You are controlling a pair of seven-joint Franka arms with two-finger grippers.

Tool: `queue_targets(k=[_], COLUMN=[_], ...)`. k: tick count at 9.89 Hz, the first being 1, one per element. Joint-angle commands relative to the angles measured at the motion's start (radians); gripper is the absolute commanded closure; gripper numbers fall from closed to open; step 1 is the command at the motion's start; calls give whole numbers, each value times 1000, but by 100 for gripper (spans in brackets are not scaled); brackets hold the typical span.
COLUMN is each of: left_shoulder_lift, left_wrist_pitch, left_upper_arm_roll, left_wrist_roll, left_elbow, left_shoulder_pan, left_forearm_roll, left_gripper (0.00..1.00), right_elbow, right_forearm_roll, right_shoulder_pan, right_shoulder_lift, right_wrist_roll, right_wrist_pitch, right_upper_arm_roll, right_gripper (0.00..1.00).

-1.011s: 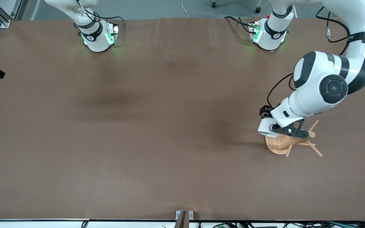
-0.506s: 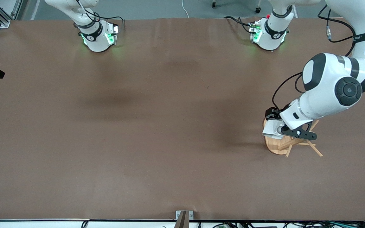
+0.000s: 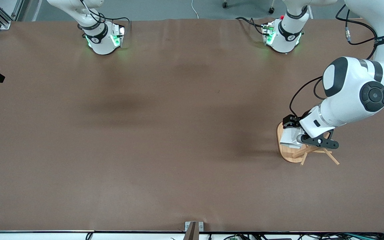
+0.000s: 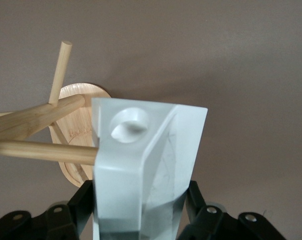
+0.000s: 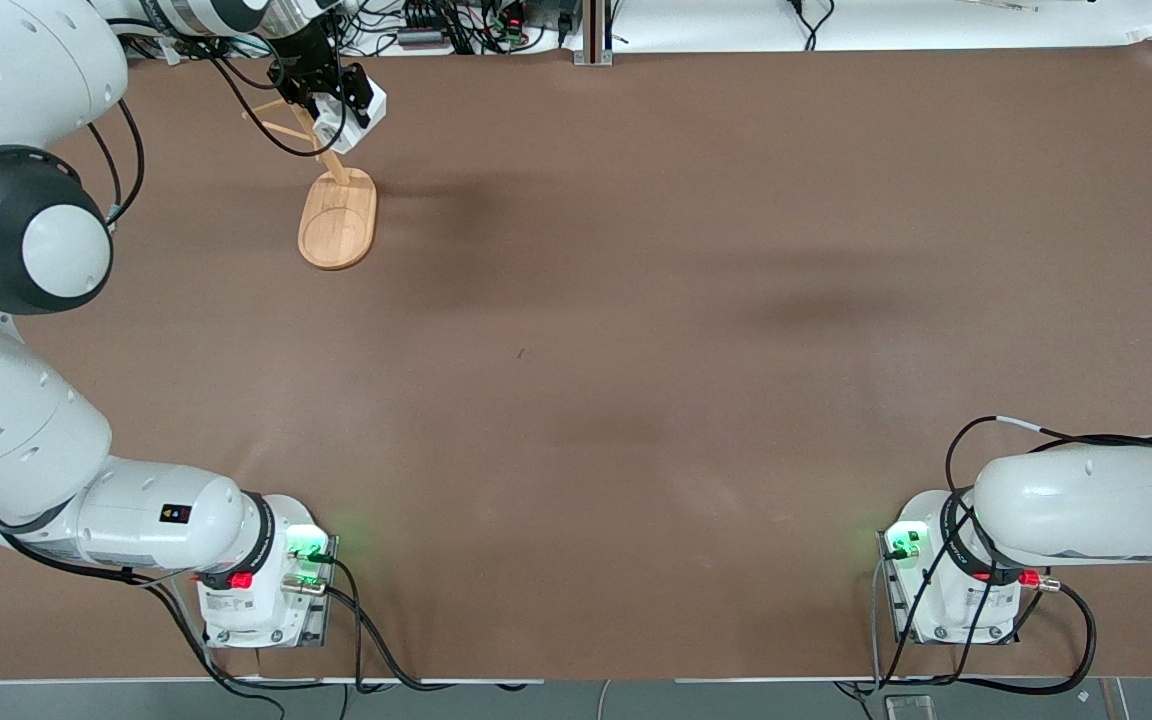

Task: Hang cup on rack
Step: 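Open the left gripper and release the cup on the peg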

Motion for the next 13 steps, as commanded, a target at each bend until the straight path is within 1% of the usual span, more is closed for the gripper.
queue_targets(k=[1, 4, 11, 12, 13], left_shoulder_lift=[8, 11, 33, 39, 39], left_wrist_pitch=[28, 28, 48, 50, 50], left_upper_arm_roll=[12, 35, 52, 52, 52], left_wrist_roll=[20, 20, 19, 17, 17], left_elbow=[-33, -33, -34, -33, -33], left_shoulder_pan=[-1, -1, 8, 8, 8], left_forearm_roll=[-14, -14, -26, -26, -26], left_gripper=[100, 100, 98, 93, 69], right_elbow=[7, 7, 7, 7, 5], right_forearm_roll=[-19, -19, -17, -17, -17], right_shoulder_pan=[-4, -6, -7, -6, -6], right_shoulder_lift=[1, 1, 1, 1, 1], right_wrist_roll=[-6, -6, -6, -6, -6], right_wrist_pitch=[-6, -6, -6, -6, -6], right_upper_arm_roll=[4, 4, 2, 2, 2], right_gripper=[0, 0, 0, 0, 0])
